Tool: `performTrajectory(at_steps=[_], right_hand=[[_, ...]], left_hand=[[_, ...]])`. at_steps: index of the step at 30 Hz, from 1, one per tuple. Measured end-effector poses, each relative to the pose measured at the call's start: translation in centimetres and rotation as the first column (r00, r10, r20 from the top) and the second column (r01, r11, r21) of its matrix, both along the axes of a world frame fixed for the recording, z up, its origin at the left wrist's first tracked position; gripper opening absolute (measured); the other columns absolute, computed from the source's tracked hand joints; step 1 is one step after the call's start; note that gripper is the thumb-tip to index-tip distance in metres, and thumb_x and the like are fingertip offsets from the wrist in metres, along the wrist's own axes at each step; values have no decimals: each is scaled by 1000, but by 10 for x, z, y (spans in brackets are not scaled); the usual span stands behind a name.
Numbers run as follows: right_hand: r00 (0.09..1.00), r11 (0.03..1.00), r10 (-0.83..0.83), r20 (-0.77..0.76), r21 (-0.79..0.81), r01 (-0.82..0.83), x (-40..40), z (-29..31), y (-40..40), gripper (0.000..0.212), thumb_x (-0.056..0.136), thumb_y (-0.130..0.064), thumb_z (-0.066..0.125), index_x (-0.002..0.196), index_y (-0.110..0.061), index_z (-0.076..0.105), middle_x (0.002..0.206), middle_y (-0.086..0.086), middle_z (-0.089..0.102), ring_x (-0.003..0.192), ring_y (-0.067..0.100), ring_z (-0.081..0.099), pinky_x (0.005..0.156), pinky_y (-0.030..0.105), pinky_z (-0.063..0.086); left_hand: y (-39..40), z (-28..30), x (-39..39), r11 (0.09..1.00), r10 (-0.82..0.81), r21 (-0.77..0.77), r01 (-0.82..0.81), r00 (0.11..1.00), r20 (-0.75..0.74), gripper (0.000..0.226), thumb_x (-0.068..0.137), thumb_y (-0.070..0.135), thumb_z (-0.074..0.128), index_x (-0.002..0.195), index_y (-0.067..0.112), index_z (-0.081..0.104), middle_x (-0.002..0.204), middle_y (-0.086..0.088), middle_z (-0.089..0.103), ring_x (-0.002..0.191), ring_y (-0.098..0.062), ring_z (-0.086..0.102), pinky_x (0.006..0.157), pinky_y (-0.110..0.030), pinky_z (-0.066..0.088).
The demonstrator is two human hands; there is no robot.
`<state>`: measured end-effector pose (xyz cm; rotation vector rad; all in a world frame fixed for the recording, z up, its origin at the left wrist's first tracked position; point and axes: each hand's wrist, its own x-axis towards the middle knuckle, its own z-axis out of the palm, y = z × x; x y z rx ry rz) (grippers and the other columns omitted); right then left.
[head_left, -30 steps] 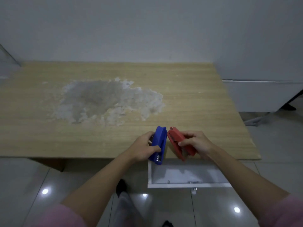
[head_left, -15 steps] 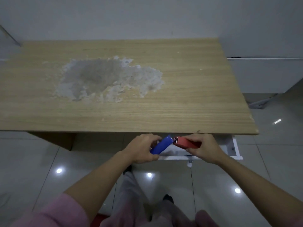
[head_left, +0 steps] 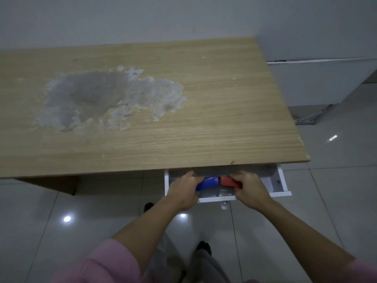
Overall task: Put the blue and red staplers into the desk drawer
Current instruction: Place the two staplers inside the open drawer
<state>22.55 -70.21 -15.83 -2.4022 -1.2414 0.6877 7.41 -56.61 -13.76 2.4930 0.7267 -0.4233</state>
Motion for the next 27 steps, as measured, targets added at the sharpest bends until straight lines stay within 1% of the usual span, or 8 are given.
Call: performTrajectory(at_steps=[5, 10, 16, 19, 21, 23, 25, 27], right_hand=[[999, 994, -29, -12, -110, 28, 10, -14, 3, 28, 79, -18, 61, 105, -25, 67, 96, 11, 69, 86, 28, 63, 72, 28, 44], [1000, 985, -3, 27, -172, 7, 16, -17, -2, 42, 80, -16, 56, 118, -32, 61, 115, 9, 63, 105, 30, 56, 96, 38, 41], [998, 970, -30, 62, -240, 44, 15, -13, -3, 54, 79, -10, 53, 129, -30, 50, 130, 7, 52, 125, 27, 42, 113, 50, 17], [990, 991, -110, 85, -71, 116, 7, -15, -8, 53, 76, -1, 53, 126, -17, 53, 126, 9, 54, 127, 27, 42, 116, 54, 8], [977, 971, -200, 78, 146, 187, 2, -20, -12, 45, 74, 4, 54, 118, -6, 60, 112, 15, 60, 110, 32, 54, 108, 52, 32], [961, 896, -274, 39, 373, 240, -8, -17, -16, 35, 72, 7, 59, 105, 0, 65, 96, 17, 62, 89, 26, 60, 82, 31, 49], [945, 816, -325, -32, 496, 297, -19, -12, -19, 24, 70, 4, 66, 93, -1, 68, 83, 10, 61, 75, 2, 57, 68, 9, 42], [912, 757, -361, -194, 509, 408, -29, -7, -23, 15, 70, 1, 70, 82, -7, 67, 72, 2, 59, 65, -4, 55, 59, 5, 43]], left_hand=[[-4, -16, 10, 998, 50, -50, -50, 999, -3, 52, 79, 5, 54, 127, 23, 52, 120, -14, 53, 106, -33, 55, 88, -39, 46], [-6, -25, 22, 990, 103, -92, -104, 994, -25, 46, 80, 3, 51, 121, 21, 58, 116, -16, 55, 103, -33, 56, 80, -34, 42], [-7, -27, 22, 979, 151, -137, -154, 988, -35, 43, 80, 7, 53, 122, 15, 57, 117, -18, 57, 104, -34, 56, 86, -36, 45], [-10, -21, 18, 982, 138, -134, -133, 990, 29, 40, 86, 16, 51, 126, 13, 54, 124, -17, 53, 111, -33, 53, 95, -39, 46], [-13, -17, 16, 984, 112, -146, -100, 991, 76, 37, 88, 18, 49, 125, 12, 55, 126, -14, 53, 114, -30, 52, 98, -38, 44], [-18, -12, 12, 983, 90, -169, -71, 991, 102, 35, 89, 18, 49, 123, 10, 56, 126, -12, 54, 114, -28, 51, 98, -37, 43], [-21, -10, 7, 981, 83, -182, -61, 989, 119, 34, 90, 19, 48, 121, 10, 57, 125, -11, 55, 115, -26, 50, 98, -36, 42], [-24, -9, 1, 982, 70, -181, -46, 989, 129, 34, 90, 19, 48, 122, 11, 56, 124, -10, 55, 115, -25, 50, 98, -34, 42]])
